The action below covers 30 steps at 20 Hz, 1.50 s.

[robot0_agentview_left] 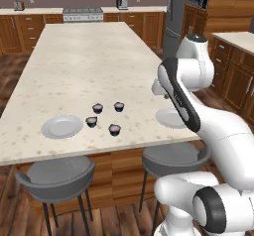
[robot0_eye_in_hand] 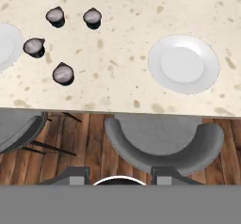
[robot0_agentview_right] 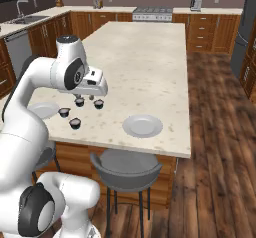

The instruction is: Place two yogurt containers on each plate.

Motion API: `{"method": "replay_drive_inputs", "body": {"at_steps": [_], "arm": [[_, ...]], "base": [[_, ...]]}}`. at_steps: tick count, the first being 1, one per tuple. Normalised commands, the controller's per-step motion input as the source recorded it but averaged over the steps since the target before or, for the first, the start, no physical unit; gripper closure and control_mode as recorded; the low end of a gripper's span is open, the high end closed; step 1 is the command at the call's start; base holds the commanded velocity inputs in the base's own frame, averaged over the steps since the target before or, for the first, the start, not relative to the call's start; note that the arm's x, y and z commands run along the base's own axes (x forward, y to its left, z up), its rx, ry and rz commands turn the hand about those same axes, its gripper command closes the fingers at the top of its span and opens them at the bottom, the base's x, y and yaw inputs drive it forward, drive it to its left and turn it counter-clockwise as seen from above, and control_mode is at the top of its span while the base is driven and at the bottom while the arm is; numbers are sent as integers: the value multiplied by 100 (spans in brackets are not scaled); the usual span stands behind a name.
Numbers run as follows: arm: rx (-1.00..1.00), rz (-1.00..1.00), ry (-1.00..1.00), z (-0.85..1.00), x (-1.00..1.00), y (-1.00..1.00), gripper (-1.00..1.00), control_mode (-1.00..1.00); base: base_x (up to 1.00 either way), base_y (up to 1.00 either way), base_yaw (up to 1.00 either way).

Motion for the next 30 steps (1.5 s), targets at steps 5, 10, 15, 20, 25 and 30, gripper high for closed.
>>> {"method": "replay_drive_inputs", "body": {"at_steps": [5,10,15,20,25,30], "arm": [[-1,0,-8,-1,-1,5,-100,100],[0,0,0,0,0,0,-100,100],[0,0,0,0,0,0,-100,100],[0,0,0,0,0,0,-100,100],[0,0,0,0,0,0,-100,100],[0,0,0,-4,0,0,-100,-100]], "base": [[2,42,-9],[19,64,-12],[57,19,9],[68,0,11],[44,0,3],[7,0,0]]}}
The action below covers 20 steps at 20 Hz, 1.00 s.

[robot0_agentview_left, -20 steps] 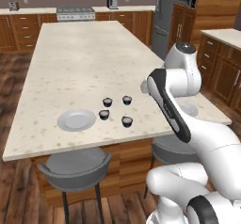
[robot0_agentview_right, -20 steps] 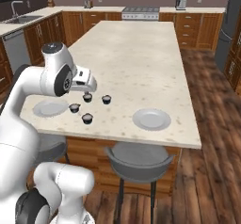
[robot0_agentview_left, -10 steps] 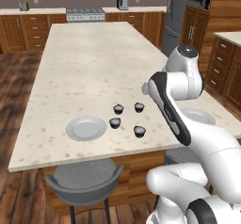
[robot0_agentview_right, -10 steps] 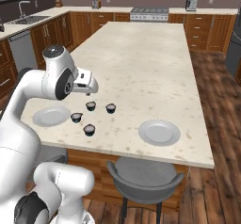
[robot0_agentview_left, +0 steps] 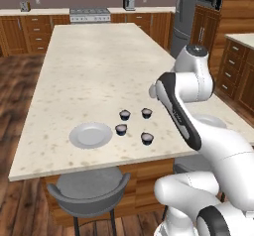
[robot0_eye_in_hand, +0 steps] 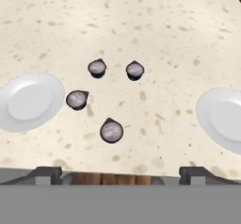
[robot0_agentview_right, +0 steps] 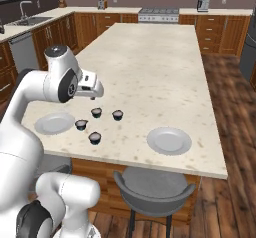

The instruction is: Place two yogurt containers on each plate.

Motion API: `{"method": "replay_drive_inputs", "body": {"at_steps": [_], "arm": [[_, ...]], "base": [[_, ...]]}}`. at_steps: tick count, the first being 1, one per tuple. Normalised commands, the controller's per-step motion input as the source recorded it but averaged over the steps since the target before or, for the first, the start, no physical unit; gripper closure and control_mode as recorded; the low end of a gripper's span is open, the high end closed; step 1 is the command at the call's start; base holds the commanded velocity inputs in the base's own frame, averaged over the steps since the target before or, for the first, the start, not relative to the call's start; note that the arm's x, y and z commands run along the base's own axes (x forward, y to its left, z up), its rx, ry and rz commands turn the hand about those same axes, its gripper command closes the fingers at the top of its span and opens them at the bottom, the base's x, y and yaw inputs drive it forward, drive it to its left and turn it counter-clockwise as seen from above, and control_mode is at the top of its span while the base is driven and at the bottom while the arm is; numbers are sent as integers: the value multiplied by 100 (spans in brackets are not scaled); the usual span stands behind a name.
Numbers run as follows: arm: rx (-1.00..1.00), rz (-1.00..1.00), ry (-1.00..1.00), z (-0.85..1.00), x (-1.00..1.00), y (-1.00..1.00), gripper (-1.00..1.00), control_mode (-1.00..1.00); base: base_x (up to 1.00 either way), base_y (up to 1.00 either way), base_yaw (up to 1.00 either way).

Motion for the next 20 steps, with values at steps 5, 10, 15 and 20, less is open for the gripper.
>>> {"method": "replay_drive_inputs", "body": {"at_steps": [5,10,15,20], "arm": [[-1,1,30,-69,1,4,-100,-100],[0,7,21,-79,0,1,-100,-100],[0,6,0,-57,0,13,-100,-100],[-2,1,0,-57,6,12,-100,-100]], "base": [[0,0,0],[0,0,0],[0,0,0],[0,0,0]]}}
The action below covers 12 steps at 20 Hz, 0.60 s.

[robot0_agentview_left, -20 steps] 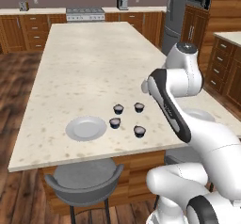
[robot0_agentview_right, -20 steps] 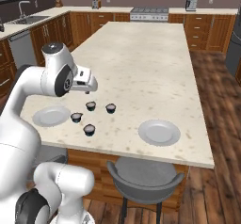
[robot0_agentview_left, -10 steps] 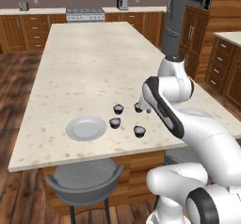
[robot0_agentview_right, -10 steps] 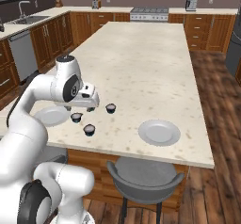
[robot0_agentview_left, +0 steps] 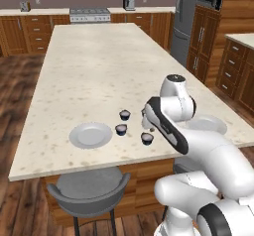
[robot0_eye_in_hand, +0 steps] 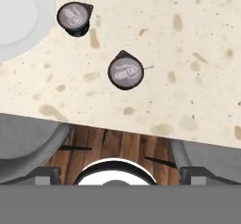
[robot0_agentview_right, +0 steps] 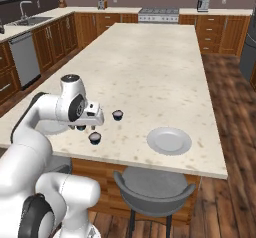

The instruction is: Place two yogurt containers on each plate.

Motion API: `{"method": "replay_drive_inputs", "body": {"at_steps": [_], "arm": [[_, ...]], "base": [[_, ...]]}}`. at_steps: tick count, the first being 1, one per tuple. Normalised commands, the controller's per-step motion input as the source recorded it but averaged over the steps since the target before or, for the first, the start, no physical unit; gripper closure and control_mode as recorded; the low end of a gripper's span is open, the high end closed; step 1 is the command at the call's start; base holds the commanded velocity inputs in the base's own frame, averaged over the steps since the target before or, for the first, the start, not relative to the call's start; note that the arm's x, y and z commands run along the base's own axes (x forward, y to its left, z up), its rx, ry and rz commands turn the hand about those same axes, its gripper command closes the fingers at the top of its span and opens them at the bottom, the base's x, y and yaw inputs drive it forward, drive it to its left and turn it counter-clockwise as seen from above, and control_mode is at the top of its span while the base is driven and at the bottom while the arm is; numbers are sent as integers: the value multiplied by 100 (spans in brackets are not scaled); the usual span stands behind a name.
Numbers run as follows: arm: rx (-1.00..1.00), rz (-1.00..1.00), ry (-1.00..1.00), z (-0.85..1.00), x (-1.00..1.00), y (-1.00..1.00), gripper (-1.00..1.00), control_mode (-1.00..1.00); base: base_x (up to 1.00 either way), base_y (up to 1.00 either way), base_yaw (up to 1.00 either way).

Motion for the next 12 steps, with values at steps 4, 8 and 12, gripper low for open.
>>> {"method": "replay_drive_inputs", "body": {"at_steps": [4,8,12], "arm": [[0,1,2,-35,32,0,-100,-100],[0,7,12,-36,47,0,-100,-100],[0,8,15,-39,48,0,-100,-100]], "base": [[0,0,0],[0,0,0],[0,0,0]]}}
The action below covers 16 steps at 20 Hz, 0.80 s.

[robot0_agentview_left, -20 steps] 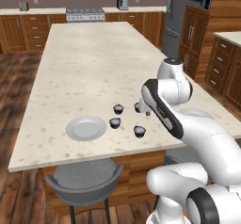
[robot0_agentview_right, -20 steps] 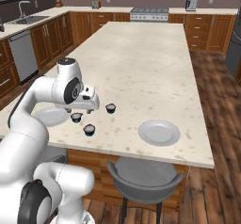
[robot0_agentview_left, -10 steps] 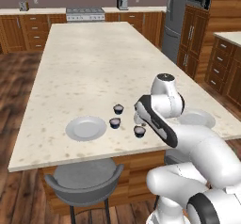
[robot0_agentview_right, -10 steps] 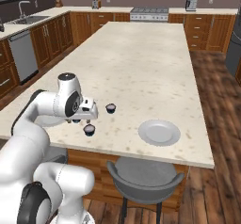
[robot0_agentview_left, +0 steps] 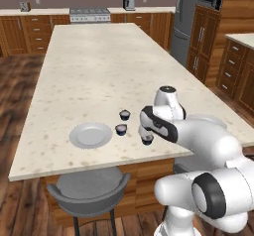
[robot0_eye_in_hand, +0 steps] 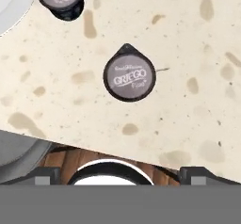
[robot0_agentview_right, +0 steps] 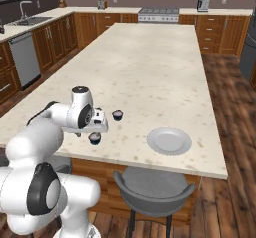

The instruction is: Place two yogurt containers on each plate.

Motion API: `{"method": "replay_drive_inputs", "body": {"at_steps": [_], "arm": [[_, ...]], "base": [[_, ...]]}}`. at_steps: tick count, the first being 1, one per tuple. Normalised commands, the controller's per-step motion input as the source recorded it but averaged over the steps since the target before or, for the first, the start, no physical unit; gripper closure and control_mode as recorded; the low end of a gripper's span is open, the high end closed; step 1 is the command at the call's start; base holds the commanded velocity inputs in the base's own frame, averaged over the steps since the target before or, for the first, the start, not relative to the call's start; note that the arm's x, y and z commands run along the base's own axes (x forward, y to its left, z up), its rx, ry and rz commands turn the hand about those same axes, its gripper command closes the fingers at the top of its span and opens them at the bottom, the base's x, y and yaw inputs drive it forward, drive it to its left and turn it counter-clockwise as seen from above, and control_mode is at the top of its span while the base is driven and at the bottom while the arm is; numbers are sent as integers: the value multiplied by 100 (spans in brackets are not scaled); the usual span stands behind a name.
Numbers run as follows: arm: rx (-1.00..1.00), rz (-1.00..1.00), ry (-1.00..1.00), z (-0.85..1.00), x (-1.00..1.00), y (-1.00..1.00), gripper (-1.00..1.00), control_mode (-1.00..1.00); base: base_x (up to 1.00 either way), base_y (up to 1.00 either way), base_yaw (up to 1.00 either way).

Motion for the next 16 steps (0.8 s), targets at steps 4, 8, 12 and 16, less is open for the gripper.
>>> {"method": "replay_drive_inputs", "body": {"at_steps": [4,8,12,16], "arm": [[0,5,15,-32,39,2,-100,-100],[0,0,5,-23,24,11,-100,-100],[0,0,1,-23,21,10,-100,-100],[0,0,0,-32,13,1,-100,-100]], "base": [[0,0,0],[0,0,0],[0,0,0],[0,0,0]]}}
